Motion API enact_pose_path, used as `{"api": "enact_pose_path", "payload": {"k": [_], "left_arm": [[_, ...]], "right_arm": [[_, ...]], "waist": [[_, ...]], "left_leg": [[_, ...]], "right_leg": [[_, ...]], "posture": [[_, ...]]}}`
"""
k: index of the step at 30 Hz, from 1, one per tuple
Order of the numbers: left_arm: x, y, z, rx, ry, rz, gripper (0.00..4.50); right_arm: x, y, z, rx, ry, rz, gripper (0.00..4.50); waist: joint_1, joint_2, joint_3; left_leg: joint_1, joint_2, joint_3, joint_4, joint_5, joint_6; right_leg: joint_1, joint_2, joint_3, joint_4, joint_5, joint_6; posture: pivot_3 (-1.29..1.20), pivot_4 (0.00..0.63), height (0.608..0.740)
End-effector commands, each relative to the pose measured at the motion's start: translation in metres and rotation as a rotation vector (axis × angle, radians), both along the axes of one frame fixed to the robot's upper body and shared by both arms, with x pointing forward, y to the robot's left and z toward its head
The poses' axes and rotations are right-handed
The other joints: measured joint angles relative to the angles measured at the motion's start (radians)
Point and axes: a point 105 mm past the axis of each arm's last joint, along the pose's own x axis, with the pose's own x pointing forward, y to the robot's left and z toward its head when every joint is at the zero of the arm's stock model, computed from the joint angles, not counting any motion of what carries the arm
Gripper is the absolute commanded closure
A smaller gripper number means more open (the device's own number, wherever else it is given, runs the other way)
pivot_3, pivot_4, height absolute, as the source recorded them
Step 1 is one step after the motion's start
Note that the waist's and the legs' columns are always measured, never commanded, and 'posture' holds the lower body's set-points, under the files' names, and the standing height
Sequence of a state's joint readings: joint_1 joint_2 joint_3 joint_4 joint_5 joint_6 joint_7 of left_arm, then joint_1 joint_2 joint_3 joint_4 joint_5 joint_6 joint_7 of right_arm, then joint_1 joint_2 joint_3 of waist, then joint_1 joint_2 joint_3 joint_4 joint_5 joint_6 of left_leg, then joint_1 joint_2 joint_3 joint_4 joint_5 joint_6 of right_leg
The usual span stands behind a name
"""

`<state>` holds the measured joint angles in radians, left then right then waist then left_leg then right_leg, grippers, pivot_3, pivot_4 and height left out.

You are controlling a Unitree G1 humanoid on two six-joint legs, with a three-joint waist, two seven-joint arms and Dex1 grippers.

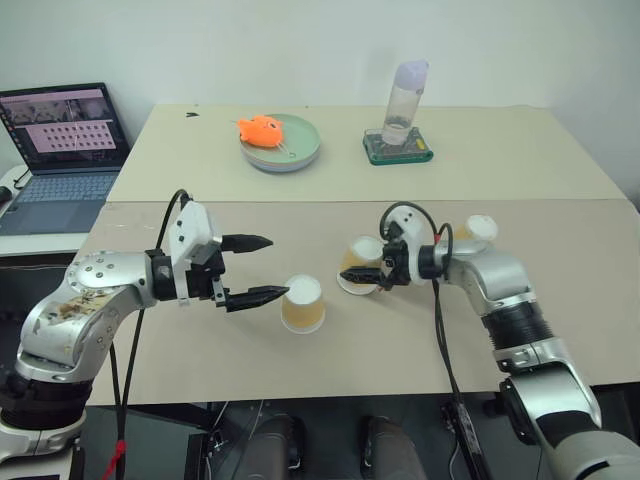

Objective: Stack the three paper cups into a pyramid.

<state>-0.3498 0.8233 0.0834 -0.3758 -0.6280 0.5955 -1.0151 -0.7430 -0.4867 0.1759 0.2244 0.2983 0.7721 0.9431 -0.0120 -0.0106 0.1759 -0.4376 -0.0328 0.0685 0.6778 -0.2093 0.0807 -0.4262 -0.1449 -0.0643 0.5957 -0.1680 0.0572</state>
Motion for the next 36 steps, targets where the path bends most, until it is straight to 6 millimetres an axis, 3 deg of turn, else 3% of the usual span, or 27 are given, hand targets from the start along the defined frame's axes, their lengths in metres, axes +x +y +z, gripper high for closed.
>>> {"api": "enact_pose_path", "payload": {"k": [1,19,33,36], "left_arm": [[0.000,-0.002,0.008,-0.004,-0.037,-0.014,0.00],[0.002,-0.001,0.009,0.003,-0.039,-0.015,0.00],[0.002,0.001,0.010,0.010,-0.039,-0.012,0.00],[0.003,0.002,0.009,0.013,-0.038,-0.010,0.00]], "right_arm": [[-0.001,-0.008,0.021,0.018,-0.073,-0.012,0.01],[-0.001,-0.001,0.028,-0.049,-0.218,-0.044,0.01],[-0.001,0.004,0.051,-0.037,-0.283,-0.054,0.01],[-0.006,0.006,0.066,-0.013,-0.309,-0.040,0.01]], "waist": [[0.000,0.000,0.000],[0.000,0.000,0.000],[0.000,0.000,0.000],[0.000,0.000,0.000]], "left_leg": [[0.000,0.000,0.000,0.000,0.000,0.000],[0.000,0.000,0.000,0.000,-0.001,0.002],[0.000,0.000,0.000,0.000,-0.001,0.002],[0.000,0.000,0.000,0.000,-0.001,0.002]], "right_leg": [[0.000,0.000,0.000,0.000,0.000,0.000],[0.000,0.000,0.000,0.000,0.000,0.000],[0.000,0.000,0.000,0.000,0.000,0.000],[0.000,0.000,0.000,0.000,0.000,0.000]], "posture": [[0.00,0.150,0.740],[0.00,0.150,0.740],[0.00,0.150,0.740],[0.00,0.150,0.740]]}}
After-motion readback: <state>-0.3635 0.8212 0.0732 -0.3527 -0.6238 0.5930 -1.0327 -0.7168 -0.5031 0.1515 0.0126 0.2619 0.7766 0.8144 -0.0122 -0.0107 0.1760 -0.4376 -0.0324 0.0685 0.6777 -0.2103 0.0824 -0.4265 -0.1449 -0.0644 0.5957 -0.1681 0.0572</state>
